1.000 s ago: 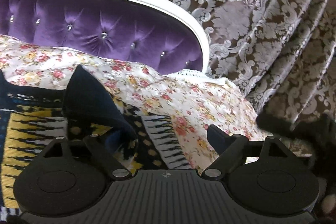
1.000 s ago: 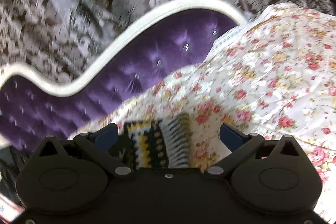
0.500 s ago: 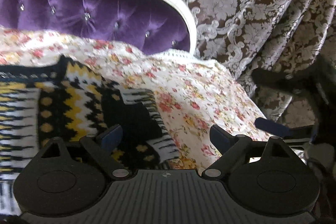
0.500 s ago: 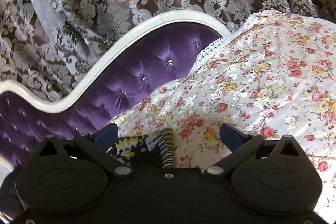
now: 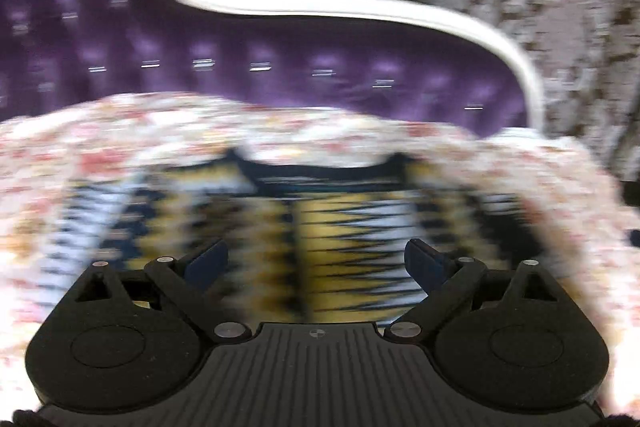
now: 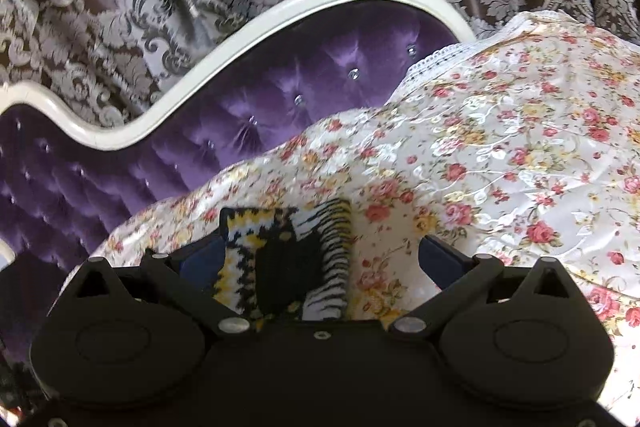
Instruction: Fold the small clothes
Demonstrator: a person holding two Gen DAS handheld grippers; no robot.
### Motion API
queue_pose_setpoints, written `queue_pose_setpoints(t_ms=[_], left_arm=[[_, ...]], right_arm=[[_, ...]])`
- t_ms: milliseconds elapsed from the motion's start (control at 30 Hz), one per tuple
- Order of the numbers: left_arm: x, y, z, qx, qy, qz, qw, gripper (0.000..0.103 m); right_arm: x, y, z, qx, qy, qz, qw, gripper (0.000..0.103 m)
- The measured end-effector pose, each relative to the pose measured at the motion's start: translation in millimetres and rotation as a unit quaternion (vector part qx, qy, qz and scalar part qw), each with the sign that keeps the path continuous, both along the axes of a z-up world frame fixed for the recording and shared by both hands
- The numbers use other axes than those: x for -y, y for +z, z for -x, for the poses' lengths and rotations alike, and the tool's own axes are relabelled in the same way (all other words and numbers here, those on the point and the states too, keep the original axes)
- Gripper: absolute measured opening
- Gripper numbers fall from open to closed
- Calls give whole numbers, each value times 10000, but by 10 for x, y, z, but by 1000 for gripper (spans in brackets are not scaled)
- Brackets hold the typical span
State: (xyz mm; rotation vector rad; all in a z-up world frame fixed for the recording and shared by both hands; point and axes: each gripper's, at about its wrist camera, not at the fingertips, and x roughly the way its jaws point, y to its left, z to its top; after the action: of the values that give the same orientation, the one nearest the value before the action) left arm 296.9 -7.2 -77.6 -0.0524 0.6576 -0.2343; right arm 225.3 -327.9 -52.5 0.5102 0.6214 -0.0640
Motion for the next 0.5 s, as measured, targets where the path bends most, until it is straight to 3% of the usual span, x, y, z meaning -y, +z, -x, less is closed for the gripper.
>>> queue_pose_setpoints(t_ms=[200, 267, 500], left_arm=[[-522, -262, -144, -277, 811, -490, 9951, 96], [-613, -324, -119, -179, 736, -339, 9966, 97], [-530, -356, -97, -59, 774, -536, 9955, 103]], right_arm=[[-129, -52, -73, -187, 212, 224, 9994, 103], [-171, -72, -99, -243, 275, 299, 9989, 103], [-330, -203, -219, -536, 457, 574, 9959, 103]])
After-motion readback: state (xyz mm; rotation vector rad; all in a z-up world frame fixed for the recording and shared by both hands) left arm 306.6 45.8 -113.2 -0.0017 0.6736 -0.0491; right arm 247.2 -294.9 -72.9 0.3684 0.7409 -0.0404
